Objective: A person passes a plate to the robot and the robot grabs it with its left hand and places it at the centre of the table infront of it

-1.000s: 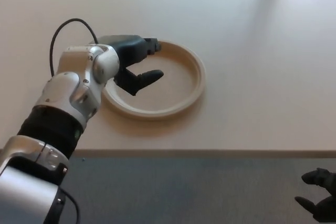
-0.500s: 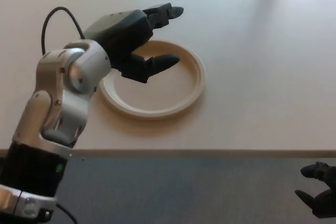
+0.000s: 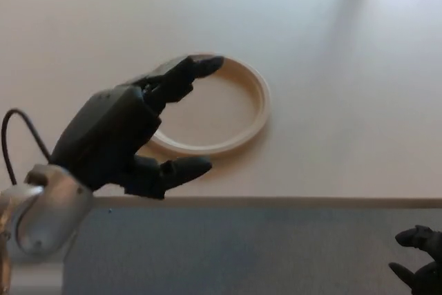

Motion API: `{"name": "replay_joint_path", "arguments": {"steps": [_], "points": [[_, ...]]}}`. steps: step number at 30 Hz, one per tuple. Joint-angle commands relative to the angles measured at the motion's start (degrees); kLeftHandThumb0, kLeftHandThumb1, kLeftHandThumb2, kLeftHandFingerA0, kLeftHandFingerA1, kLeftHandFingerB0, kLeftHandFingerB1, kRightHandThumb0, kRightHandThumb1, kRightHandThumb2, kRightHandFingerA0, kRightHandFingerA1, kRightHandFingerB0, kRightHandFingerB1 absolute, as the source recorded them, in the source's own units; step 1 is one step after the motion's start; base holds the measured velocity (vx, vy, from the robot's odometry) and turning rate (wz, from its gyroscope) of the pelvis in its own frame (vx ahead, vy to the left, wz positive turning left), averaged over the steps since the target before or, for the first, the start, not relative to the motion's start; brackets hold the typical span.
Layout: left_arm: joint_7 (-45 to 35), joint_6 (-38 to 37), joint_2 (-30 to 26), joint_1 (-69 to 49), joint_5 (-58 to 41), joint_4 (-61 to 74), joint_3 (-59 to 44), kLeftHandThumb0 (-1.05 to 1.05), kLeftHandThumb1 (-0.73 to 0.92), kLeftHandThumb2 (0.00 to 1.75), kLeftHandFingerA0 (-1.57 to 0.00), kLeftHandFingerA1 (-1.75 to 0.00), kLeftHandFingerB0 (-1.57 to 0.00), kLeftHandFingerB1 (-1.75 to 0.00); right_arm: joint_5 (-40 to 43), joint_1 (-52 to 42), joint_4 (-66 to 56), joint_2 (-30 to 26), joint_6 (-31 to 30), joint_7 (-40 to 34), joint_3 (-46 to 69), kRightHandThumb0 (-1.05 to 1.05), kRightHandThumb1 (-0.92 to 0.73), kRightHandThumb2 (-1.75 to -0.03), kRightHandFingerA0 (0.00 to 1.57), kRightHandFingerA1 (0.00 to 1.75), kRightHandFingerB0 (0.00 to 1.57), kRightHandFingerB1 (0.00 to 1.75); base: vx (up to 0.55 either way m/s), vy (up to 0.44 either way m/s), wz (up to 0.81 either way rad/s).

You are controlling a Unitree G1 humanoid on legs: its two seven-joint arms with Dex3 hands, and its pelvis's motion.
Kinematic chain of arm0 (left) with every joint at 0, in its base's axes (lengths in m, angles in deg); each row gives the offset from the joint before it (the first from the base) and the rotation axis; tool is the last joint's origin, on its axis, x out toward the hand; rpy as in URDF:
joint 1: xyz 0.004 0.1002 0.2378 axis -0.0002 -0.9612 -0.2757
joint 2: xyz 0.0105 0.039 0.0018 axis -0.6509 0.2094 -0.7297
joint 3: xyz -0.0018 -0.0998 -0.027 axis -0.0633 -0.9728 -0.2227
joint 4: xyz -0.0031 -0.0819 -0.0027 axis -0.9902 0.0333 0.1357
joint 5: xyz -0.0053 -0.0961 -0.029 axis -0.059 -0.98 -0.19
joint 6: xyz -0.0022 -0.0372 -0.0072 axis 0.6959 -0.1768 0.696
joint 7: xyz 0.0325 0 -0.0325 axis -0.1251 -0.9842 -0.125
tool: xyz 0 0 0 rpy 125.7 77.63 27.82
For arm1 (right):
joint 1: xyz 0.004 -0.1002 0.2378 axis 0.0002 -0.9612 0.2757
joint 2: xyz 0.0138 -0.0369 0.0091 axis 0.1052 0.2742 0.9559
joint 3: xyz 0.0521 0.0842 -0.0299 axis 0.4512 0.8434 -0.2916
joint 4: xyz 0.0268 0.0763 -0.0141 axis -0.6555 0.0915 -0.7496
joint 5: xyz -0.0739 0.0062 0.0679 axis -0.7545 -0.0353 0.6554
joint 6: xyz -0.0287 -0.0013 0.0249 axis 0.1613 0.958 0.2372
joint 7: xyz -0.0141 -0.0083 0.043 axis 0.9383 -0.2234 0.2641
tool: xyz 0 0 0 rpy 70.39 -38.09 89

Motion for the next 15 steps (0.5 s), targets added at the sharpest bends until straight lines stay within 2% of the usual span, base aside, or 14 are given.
{"name": "replay_joint_path", "arguments": {"steps": [1, 2, 3, 4, 5, 6, 7, 8, 11, 12, 13, 14, 15], "points": [[-0.51, -14.93, 0.39, -24.49, -32.09, 19.63, -7.15, -0.45, 0.65, 0.60, -0.75, -0.45, -0.47, -0.36, -0.17, -5.88, 1.51, -1.48, -0.78, -0.13, 0.13, -0.71, -0.60, -0.97, 0.29, 0.62, 0.11, 0.51, 0.00, 0.000, 0.00], [-1.73, -14.53, -0.53, -25.84, -32.34, 19.06, -7.42, -0.49, 0.68, 0.60, -0.82, -0.45, -0.53, -0.37, -0.34, -6.40, 1.59, -1.71, -0.73, -0.31, 0.01, -0.71, -0.60, -0.98, 0.33, 0.63, 0.11, 0.50, 0.00, 0.000, 0.00], [-2.47, -14.42, -1.23, -26.62, -32.25, 18.34, -7.57, -0.53, 0.62, 0.64, -0.88, -0.50, -0.56, -0.41, -0.28, -6.75, 1.66, -1.88, -0.77, -0.34, 0.10, -0.72, -0.60, -0.97, 0.31, 0.61, 0.10, 0.50, 0.00, 0.000, 0.00], [-2.86, -14.50, -1.66, -27.08, -32.16, 17.70, -7.65, -0.53, 0.62, 0.64, -0.88, -0.50, -0.56, -0.41, -0.11, -6.95, 1.69, -1.98, -0.83, -0.29, 0.28, -0.72, -0.60, -0.97, 0.31, 0.61, 0.10, 0.50, 0.00, 0.000, 0.00], [-3.65, -12.85, -2.63, -27.73, -29.52, 15.72, -7.91, -0.52, 0.67, 0.60, -1.01, -0.50, -0.71, -0.44, 0.11, -7.47, 1.76, -2.07, -1.07, -0.25, 0.52, -0.72, -0.59, -0.97, 0.29, 0.62, 0.10, 0.50, 0.00, 0.000, 0.00], [-4.81, -11.09, -3.72, -28.27, -27.88, 13.99, -8.02, -0.51, 0.57, 0.93, -0.89, -0.67, -0.63, -0.60, 0.17, -8.10, 1.78, -2.15, -0.98, -0.30, 0.57, -0.72, -0.59, -0.97, 0.31, 0.62, 0.10, 0.50, 0.00, 0.000, 0.00], [-6.06, -9.55, -4.87, -28.79, -27.20, 12.60, -8.03, -0.51, 0.57, 0.93, -0.89, -0.67, -0.63, -0.60, 0.11, -8.74, 1.76, -2.21, -0.70, -0.39, 0.53, -0.72, -0.59, -0.97, 0.31, 0.62, 0.10, 0.50, 0.00, 0.000, 0.00], [-6.50, -10.25, -5.98, -28.59, -25.70, 9.85, -7.80, -0.50, 0.67, 0.62, -1.07, -0.54, -0.67, -0.44, 0.16, -9.13, 1.76, -2.23, -0.54, -0.39, 0.57, -0.73, -0.60, -0.97, 0.26, 0.60, 0.10, 0.50, 0.00, 0.000, 0.00], [-6.90, -11.50, -8.85, -28.09, -22.09, 2.03, -6.43, -0.50, 0.66, 0.61, -1.10, -0.56, -0.67, -0.43, 0.07, -10.11, 1.63, -2.55, -0.16, -0.42, 0.56, -0.72, -0.60, -0.97, 0.30, 0.61, 0.09, 0.50, 0.00, 0.000, 0.00], [-6.43, -10.16, -9.70, -26.64, -19.32, -3.07, -5.21, -0.52, 0.55, 0.91, -0.89, -0.66, -0.57, -0.57, 0.14, -9.90, 1.60, -2.72, -0.46, -0.37, 0.68, -0.69, -0.78, -0.63, 0.39, 0.58, 0.13, 0.41, 0.00, 0.000, 0.00], [-4.08, -11.55, -10.16, -24.85, -15.78, -11.18, -3.12, -0.47, 0.53, 0.92, -0.86, -0.70, -0.54, -0.57, 0.12, -9.91, 1.56, -3.22, -0.80, -0.28, 0.77, -0.69, -0.60, -0.98, 0.38, 0.64, 0.08, 0.48, 0.00, 0.000, 0.00], [-3.42, -12.18, -10.26, -24.50, -15.15, -12.94, -2.63, -0.47, 0.53, 0.92, -0.86, -0.70, -0.54, -0.57, 0.11, -9.95, 1.55, -3.35, -0.86, -0.26, 0.79, -0.69, -0.60, -0.98, 0.38, 0.64, 0.08, 0.48, 0.00, 0.000, 0.00], [-1.53, -14.10, -10.55, -24.79, -13.56, -16.06, -2.07, -0.55, 0.58, 0.64, -0.89, -0.52, -0.63, -0.45, -0.12, -10.63, 1.53, -3.26, -0.71, -0.44, 0.56, -0.70, -0.61, -0.97, 0.42, 0.65, 0.09, 0.48, 0.00, 0.000, 0.00]]}}
